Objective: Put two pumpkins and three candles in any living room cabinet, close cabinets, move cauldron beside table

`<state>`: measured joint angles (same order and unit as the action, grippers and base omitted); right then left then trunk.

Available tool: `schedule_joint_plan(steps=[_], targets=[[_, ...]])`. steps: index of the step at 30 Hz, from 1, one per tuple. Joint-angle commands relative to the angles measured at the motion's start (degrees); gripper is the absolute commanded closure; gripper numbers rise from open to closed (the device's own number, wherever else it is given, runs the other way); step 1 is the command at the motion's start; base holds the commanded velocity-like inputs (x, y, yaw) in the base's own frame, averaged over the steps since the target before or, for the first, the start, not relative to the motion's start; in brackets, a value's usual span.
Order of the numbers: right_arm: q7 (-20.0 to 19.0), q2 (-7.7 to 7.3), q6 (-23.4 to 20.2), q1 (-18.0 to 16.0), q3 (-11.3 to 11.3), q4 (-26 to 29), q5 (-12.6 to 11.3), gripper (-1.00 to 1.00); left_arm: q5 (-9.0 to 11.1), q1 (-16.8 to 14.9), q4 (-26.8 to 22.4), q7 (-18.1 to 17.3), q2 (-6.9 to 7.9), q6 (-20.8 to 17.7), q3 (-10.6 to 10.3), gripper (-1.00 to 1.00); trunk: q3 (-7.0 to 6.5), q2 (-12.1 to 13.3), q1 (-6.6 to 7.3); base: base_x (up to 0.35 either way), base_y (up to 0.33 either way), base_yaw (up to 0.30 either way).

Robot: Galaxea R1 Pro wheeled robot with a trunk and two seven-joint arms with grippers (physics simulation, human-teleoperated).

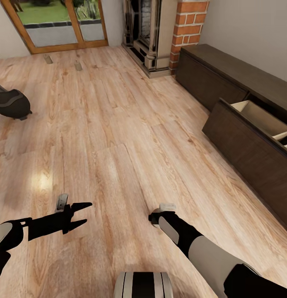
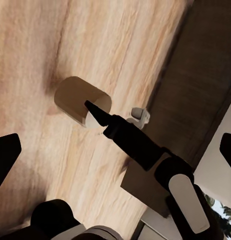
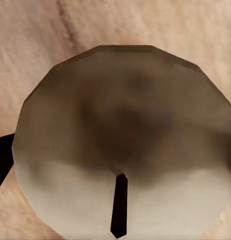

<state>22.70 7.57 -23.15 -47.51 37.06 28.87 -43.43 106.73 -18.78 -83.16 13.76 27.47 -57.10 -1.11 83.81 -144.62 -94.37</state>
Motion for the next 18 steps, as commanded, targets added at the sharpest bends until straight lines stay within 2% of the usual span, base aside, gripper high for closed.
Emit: schedule_joint_plan(steps=[1, 18], targets=[[0.5, -0.1, -0.1, 0.0, 0.4, 0.2, -0.6, 1.0, 0.6, 0.0, 0.1, 0.6, 0.04, 0.0, 0.0, -1.0, -0.19, 0.0, 0.03, 0.0, 0.0, 0.0], [0.5, -0.11, 1.0, 0.0, 0.5, 0.7, -0.6, 1.0, 0.6, 0.0, 1.1, 0.7, 0.04, 0.0, 0.1, -1.0, -3.96, 0.2, 0.47, 0.0, 0.0, 0.0]])
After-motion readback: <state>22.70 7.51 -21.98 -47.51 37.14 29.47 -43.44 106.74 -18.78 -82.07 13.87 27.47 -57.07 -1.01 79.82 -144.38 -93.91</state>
